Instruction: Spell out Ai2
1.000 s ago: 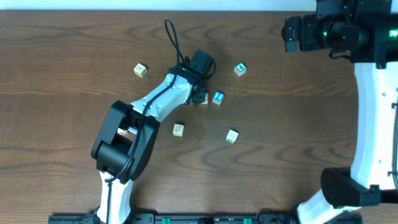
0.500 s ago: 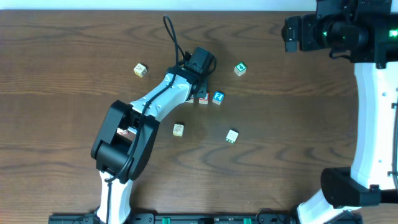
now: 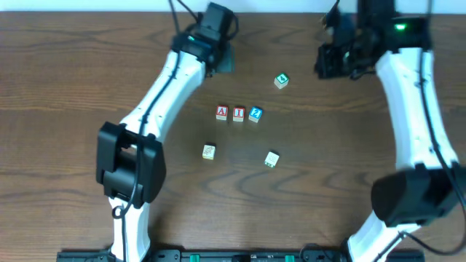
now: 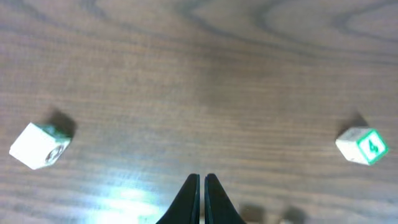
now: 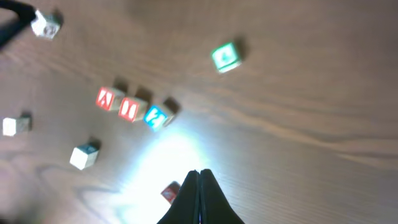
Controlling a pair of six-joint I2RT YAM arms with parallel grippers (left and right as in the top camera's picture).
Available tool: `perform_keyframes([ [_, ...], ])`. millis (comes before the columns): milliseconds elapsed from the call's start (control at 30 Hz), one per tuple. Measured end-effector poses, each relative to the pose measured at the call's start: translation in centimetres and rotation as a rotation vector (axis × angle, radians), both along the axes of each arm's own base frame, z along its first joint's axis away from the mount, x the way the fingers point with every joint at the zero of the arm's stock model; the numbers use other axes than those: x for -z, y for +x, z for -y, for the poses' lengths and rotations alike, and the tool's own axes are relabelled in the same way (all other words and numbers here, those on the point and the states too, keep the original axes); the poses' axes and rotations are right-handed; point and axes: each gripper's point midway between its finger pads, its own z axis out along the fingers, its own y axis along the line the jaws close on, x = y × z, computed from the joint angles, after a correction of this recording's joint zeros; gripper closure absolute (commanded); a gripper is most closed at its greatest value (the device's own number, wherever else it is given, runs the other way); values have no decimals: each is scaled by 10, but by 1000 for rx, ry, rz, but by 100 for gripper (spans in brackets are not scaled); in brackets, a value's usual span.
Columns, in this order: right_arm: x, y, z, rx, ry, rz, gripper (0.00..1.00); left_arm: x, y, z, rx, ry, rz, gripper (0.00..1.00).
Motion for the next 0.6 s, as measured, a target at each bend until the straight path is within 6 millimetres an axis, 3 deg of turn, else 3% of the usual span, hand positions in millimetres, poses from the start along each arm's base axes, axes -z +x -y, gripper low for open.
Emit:
perform_keyframes([
  [100, 34, -7, -17, -51, 98, -61, 99, 13, -18, -25, -27, -34, -134, 94],
  [300, 79, -31, -44, -122, 276, -142, 98, 28, -41, -64, -58, -119, -262, 94],
  [467, 112, -53, -53, -136, 357, -197, 98, 25, -64, -54, 8, -215, -147, 94],
  [600, 124, -50, -58, -122, 396, -166, 98, 28, -74, -42, 34, -313, -48, 94],
])
